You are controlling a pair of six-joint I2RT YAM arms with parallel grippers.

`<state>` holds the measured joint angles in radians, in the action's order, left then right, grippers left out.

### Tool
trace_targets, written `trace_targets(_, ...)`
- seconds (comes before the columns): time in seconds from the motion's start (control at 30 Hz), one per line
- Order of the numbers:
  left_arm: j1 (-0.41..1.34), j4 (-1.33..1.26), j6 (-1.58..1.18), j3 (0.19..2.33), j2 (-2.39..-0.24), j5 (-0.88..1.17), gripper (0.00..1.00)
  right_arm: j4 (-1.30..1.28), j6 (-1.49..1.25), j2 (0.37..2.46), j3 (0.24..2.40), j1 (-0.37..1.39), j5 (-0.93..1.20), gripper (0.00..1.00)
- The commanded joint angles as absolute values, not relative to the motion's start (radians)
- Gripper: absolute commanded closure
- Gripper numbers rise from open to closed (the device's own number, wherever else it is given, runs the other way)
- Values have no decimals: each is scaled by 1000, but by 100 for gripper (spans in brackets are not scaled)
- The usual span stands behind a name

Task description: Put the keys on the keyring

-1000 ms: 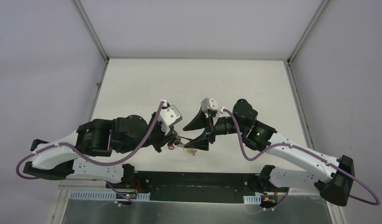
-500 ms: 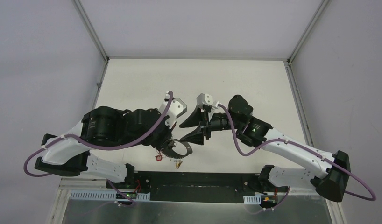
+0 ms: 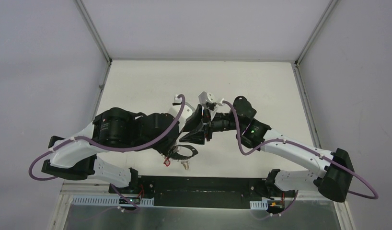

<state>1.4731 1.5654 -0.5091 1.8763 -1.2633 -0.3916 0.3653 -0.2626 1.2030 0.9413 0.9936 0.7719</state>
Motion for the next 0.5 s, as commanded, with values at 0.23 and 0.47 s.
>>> trace_targets(0.23, 1205, 1095, -294, 1655, -1204, -179, 100, 335, -313, 994, 799, 832, 716, 52)
trace_targets(0.47, 934, 963, -110, 1602, -1243, 138, 100, 198, -282, 895, 766, 717, 787, 51)
